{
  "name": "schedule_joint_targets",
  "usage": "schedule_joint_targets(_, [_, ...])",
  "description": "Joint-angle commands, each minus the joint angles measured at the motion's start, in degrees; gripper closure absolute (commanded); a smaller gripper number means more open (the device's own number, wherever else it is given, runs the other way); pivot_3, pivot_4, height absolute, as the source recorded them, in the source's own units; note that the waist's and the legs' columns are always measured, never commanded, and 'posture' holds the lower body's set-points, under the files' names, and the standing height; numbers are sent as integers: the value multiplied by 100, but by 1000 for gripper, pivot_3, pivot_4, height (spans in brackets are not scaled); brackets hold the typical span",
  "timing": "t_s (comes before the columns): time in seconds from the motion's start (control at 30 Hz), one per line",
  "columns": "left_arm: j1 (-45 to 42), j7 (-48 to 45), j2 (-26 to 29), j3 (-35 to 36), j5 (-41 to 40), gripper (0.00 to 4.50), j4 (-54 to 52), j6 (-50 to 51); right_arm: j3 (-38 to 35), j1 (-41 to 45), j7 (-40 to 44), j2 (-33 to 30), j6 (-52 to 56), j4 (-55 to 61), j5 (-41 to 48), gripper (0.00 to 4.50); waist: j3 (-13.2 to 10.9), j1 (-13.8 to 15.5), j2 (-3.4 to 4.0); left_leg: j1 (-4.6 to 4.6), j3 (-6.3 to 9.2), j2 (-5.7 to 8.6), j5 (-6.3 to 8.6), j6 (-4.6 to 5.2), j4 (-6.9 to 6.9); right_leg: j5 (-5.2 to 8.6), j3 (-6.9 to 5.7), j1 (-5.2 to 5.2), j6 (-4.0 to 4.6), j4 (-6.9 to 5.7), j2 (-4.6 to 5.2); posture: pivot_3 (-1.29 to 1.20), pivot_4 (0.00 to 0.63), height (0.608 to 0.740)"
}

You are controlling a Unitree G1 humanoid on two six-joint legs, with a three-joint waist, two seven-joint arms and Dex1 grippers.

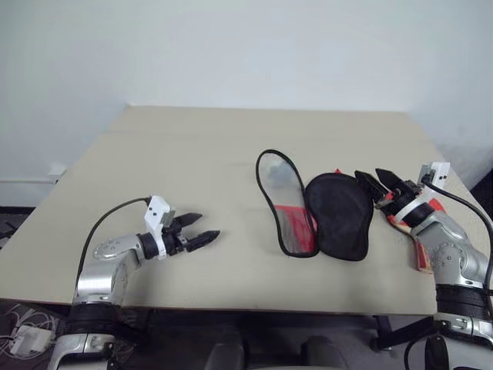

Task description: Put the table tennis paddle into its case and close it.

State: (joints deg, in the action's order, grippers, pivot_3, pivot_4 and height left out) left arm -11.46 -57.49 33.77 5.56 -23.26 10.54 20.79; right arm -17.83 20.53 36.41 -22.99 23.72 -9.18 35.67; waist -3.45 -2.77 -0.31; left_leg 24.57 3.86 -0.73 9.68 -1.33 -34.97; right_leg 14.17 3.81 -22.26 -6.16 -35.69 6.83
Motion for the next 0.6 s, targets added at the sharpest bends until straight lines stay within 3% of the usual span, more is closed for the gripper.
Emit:
schedule_joint_targets(0.03, [-73, -7, 59, 51, -71, 0, -307, 32, -125, 298, -2, 42, -291, -18, 5, 38, -2, -1, 6, 0, 0, 0, 0, 0, 0, 0, 0, 0, 0, 0, 0, 0, 0, 740])
schedule_joint_targets(0.33, [-55, -322, 48, -153, -238, 0, -552, 306, -481, 238, -295, -48, -476, -76, 41, 38, -4, -3, 9, -2, 0, 0, -1, 0, -1, -3, 1, 1, 4, -1, -3, 0, 0, 740])
schedule_joint_targets(0.6, [-18, -365, -164, -457, -123, 0, -576, 382, -838, -570, -377, -850, -140, 113, -145, 38, -3, -1, 15, -2, -2, 0, -2, 2, -2, -2, 4, 4, 3, 2, -2, 0, 0, 740])
